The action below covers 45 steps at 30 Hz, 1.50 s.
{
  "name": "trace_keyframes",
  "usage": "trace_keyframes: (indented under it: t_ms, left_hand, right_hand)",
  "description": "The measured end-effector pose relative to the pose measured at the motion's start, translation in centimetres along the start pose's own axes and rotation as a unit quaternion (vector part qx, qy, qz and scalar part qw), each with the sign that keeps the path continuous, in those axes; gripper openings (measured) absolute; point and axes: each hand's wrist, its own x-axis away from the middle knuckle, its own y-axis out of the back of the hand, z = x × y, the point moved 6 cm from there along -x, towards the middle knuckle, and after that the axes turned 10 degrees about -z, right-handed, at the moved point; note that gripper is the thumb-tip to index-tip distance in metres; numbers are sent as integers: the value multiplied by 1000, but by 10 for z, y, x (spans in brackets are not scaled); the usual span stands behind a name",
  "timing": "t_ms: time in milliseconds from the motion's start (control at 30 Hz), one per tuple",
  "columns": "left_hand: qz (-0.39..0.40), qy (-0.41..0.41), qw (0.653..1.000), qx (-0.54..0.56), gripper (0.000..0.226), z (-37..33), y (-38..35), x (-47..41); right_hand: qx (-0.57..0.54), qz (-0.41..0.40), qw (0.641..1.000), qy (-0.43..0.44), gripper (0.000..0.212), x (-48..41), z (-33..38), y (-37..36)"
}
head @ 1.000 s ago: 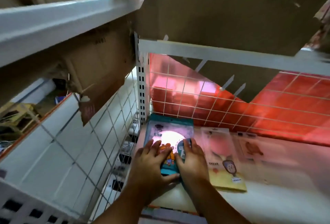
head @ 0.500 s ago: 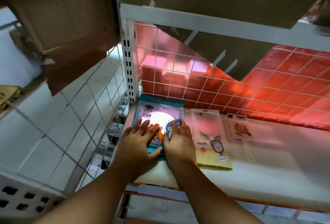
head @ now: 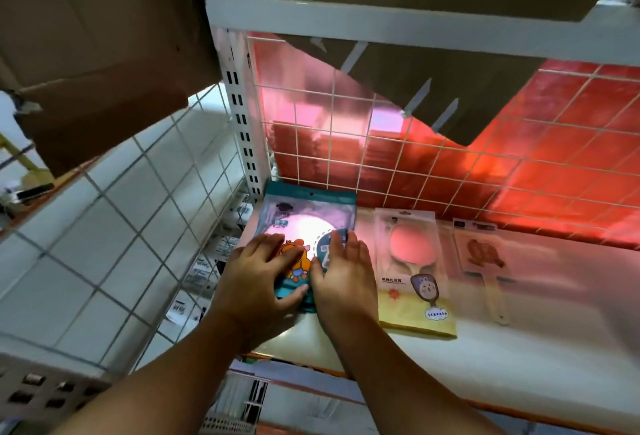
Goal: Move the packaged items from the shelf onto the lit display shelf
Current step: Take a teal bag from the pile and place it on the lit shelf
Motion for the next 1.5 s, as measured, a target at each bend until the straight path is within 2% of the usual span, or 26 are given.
trace_keyframes:
  t_ms: [333, 767, 1100, 1267, 1367, 1500]
  left_hand:
    - [-10, -9, 1000, 12, 78, 3, -2, 1]
    - [-22, -16, 1000, 3, 71, 2, -1, 3]
    - [-23, -25, 999, -2, 75, -2, 1, 1]
    - [-1, -24, 1000, -7, 73, -1, 4, 4]
    - [-26, 6, 1000, 16, 62, -4, 16, 1]
    - [-78, -16, 992, 95, 52, -43, 46, -18]
  right_hand:
    - [-103, -48, 993, -20, 68, 3, -3, 4]
    - [-72, -59, 996, -5, 67, 9, -2, 4]
    - [-72, -80, 994, 8, 64, 5, 0, 6]
    - [-58, -107, 992, 29, 60, 18, 11, 21]
    - [-65, -120, 990, 36, 49, 24, 19, 42]
    - [-91, -166, 981, 31, 55, 32, 11, 87]
